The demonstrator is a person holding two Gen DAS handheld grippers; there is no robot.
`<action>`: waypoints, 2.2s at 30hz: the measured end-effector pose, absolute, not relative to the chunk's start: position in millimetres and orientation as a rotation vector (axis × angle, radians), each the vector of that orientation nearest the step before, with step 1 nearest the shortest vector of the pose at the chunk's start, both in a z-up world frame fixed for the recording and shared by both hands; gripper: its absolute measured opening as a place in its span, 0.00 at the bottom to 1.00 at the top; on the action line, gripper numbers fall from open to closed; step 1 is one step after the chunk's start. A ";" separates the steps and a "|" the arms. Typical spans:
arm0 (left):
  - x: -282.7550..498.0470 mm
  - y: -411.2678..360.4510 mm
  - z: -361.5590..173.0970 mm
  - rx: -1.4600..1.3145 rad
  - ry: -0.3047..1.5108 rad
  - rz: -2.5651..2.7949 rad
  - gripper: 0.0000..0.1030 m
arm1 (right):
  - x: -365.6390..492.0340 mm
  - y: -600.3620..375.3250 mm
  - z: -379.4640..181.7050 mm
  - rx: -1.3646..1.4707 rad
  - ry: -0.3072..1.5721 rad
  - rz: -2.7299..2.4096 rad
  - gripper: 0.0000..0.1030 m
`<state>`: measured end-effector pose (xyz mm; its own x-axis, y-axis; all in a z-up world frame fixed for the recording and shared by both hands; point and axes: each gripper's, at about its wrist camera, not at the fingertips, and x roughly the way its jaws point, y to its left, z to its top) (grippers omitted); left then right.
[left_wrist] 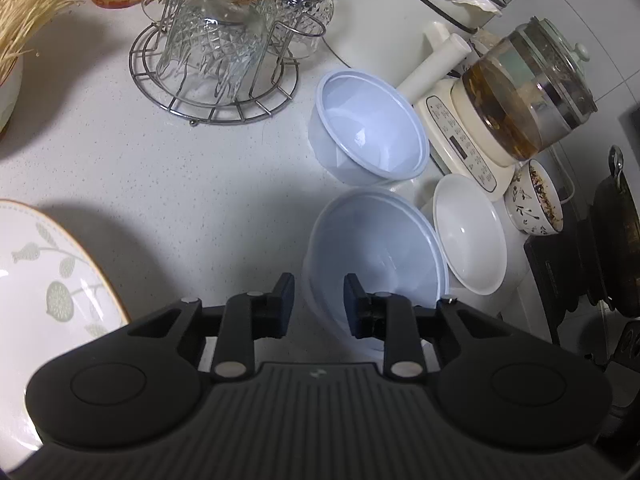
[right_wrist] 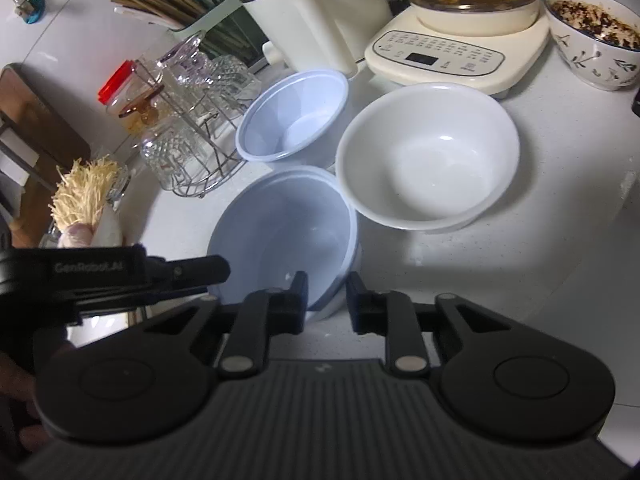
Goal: Organize plates and bowls
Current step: 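Close both grippers on the rim of the nearer pale blue bowl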
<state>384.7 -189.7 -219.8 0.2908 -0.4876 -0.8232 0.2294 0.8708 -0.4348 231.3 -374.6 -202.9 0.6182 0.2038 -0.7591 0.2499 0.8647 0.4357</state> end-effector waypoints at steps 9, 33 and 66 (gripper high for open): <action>377.4 -172.9 -211.5 -0.282 1.198 -0.463 0.26 | 240.7 -365.1 -194.0 0.508 0.940 0.045 0.21; 364.5 -143.0 -203.3 -0.226 1.150 -0.329 0.29 | 242.8 -345.8 -190.9 0.420 0.948 0.089 0.30; 291.2 -130.7 -74.2 -0.111 0.902 -0.431 0.35 | 183.1 -330.1 -78.6 0.305 0.691 -0.033 0.49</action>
<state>291.2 -130.7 -74.2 0.5409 -0.4078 -0.7356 0.3155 0.9091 -0.2720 183.1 -330.1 -78.6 0.7722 0.0703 -0.6315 0.1303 0.9553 0.2656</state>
